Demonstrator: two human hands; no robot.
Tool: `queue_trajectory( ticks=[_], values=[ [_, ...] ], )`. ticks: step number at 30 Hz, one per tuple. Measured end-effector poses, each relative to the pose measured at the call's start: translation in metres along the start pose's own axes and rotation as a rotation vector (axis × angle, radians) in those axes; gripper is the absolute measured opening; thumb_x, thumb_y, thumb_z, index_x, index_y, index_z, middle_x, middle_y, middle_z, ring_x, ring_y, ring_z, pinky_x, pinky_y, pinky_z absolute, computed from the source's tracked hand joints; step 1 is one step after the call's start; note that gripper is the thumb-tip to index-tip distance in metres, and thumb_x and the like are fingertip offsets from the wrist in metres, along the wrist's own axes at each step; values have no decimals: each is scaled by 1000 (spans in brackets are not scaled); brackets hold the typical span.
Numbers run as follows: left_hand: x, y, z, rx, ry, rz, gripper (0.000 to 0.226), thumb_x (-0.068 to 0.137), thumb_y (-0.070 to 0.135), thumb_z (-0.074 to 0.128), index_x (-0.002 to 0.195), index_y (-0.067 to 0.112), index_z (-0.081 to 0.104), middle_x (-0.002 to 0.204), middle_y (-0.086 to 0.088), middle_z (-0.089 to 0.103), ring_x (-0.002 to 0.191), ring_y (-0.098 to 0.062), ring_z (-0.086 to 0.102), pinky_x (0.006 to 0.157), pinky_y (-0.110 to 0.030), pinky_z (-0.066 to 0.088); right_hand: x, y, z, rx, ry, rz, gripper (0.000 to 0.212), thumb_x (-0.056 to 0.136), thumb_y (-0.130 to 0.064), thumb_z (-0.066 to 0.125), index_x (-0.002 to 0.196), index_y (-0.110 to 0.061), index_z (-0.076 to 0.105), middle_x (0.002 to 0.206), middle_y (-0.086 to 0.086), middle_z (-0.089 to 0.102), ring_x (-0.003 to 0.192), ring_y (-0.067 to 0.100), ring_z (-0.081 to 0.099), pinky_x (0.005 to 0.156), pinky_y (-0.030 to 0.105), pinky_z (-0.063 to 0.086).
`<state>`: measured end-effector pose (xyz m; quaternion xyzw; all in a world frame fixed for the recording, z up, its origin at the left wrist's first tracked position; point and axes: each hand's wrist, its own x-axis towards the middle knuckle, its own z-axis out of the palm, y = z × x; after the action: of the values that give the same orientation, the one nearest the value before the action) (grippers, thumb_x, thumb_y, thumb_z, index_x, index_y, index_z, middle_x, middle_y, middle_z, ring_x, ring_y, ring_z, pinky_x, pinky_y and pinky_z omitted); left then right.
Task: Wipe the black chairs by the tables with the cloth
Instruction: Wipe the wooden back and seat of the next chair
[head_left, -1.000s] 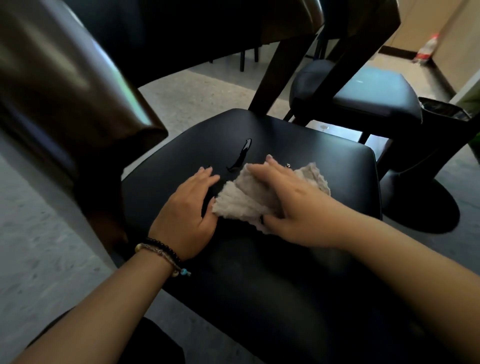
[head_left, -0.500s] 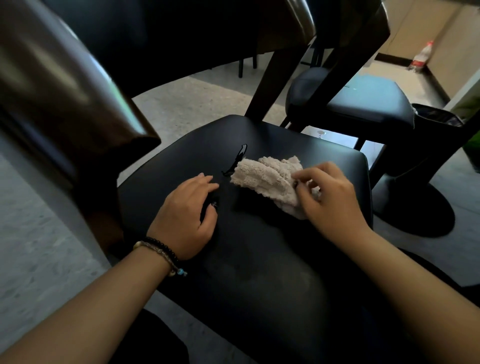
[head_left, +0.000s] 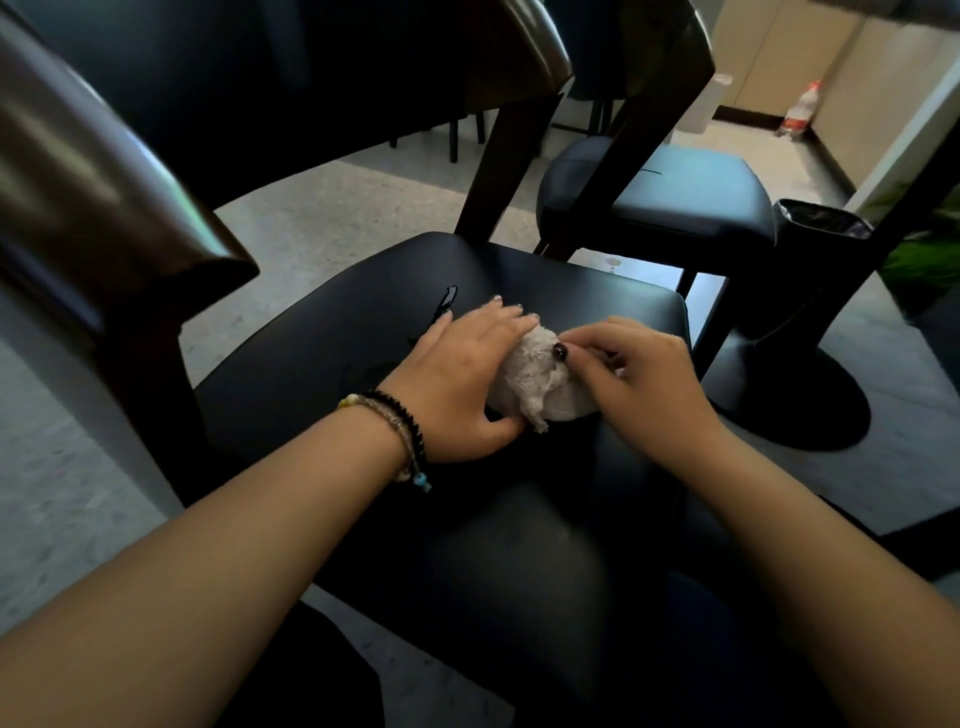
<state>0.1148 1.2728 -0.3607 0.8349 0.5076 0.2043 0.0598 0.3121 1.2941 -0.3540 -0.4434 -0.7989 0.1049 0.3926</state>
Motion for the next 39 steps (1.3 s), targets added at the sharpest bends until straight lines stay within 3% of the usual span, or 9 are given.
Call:
queue_trajectory(
  ticks=[7, 10, 14, 20, 24, 29, 32, 36, 39],
  values=[
    [-2, 8, 0, -407, 90, -44, 12, 92, 15, 61, 100, 11, 69, 91, -1, 69, 85, -16, 63, 83, -39, 50, -11, 13, -39, 406, -273, 160, 42, 67, -44, 79, 105, -32, 67, 71, -15, 64, 66, -1, 56, 66, 12, 44],
    [-1, 14, -5, -553, 106, -122, 27, 95, 26, 58, 81, 4, 65, 70, -8, 60, 63, -13, 53, 61, -32, 45, -12, 21, -51, 298, -382, 202, 39, 65, -27, 88, 98, -36, 69, 78, -17, 70, 73, -3, 63, 70, 15, 49],
    [8, 21, -6, -626, 128, -282, 44, 92, 44, 54, 87, 2, 66, 83, -13, 67, 78, -25, 64, 71, -38, 51, -13, 22, -61, 400, -317, 269, 12, 78, -16, 81, 86, -23, 76, 76, -5, 74, 70, 5, 67, 65, 21, 54],
    [20, 24, 0, -648, 88, -545, 61, 72, 63, 66, 115, 21, 55, 93, 7, 62, 83, -5, 61, 73, -23, 50, -19, 26, -52, -192, -10, 382, 27, 77, -21, 78, 103, -17, 72, 91, -2, 67, 88, 18, 64, 82, 32, 50],
    [16, 21, 3, -482, -86, -504, 89, 65, 49, 81, 138, 23, 39, 101, 13, 56, 91, -1, 56, 83, -23, 47, -42, 12, -43, -245, 198, 49, 22, 81, -11, 71, 102, -7, 66, 101, 7, 59, 92, 23, 58, 85, 37, 48],
    [18, 20, -1, -549, 1, -525, 68, 77, 31, 77, 135, 23, 44, 100, 8, 60, 92, -6, 61, 84, -26, 51, -64, -6, -26, -65, -325, 57, 57, 74, -55, 68, 120, -22, 62, 115, -10, 56, 107, 5, 50, 95, 14, 36],
    [14, 26, -8, -548, -33, -326, 58, 70, 37, 80, 122, 36, 54, 119, 9, 50, 106, -5, 55, 90, -23, 49, -61, 5, -24, -84, -260, 51, 50, 73, -20, 73, 122, -16, 62, 115, -5, 61, 109, 11, 56, 96, 24, 43],
    [7, 33, -9, -249, -214, -175, 57, 63, 55, 80, 115, 47, 58, 151, 11, 21, 139, -10, 22, 115, -38, 24, -49, 11, -36, 16, -138, 132, 42, 71, 4, 64, 105, -19, 71, 96, -9, 66, 80, -10, 56, 73, 4, 38],
    [10, 40, -7, -234, -200, -111, 45, 72, 46, 78, 114, 36, 65, 149, 11, 37, 140, -8, 29, 118, -44, 20, -40, 10, -46, 59, -64, 131, 37, 72, 7, 59, 98, -14, 74, 95, -8, 69, 89, -2, 61, 80, 18, 49]
  ],
)
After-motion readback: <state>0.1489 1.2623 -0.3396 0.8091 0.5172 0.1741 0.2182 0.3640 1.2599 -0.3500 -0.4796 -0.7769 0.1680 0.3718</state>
